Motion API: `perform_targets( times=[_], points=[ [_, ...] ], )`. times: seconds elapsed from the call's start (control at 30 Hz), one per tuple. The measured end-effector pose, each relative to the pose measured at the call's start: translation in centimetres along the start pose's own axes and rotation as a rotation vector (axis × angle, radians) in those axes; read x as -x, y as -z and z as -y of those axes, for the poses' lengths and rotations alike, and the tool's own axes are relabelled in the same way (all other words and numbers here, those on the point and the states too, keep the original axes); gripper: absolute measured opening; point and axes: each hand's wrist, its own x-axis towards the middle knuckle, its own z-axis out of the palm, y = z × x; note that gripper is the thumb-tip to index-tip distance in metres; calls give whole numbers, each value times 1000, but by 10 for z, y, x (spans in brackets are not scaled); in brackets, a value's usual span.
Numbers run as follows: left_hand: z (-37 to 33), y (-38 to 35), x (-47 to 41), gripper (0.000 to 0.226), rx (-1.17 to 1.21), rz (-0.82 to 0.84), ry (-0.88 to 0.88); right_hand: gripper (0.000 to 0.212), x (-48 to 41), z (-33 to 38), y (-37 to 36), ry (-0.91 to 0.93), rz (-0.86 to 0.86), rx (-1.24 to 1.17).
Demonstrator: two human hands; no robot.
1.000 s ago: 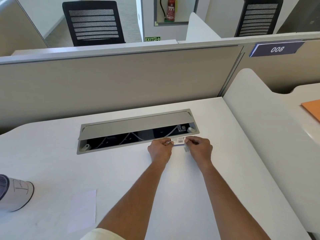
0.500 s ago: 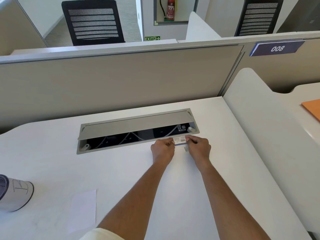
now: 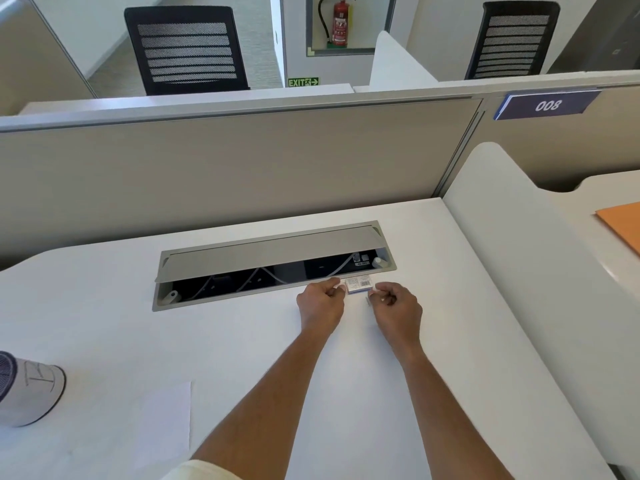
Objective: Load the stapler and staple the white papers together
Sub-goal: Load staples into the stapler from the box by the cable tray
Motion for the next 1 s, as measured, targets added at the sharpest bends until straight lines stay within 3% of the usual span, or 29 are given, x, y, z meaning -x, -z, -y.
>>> perform_targets(
  times=[0.17, 0.4, 0.6, 0.8, 1.0],
  points=[
    [0, 5, 8, 28, 37, 0, 14, 17, 14, -5, -11, 139, -59, 130],
    [2, 10, 25, 30, 31, 21, 34, 4, 16, 0, -17, 85, -39, 172],
    [8, 25, 40, 22, 126, 48, 138, 2, 39, 7, -15, 83, -17, 86],
    [14, 64, 66, 19, 364, 176, 194, 7, 94, 31, -17, 258, 97, -44],
    [15, 127, 112, 16, 448, 192, 176, 5, 154, 69, -11, 401, 173, -132]
  ],
)
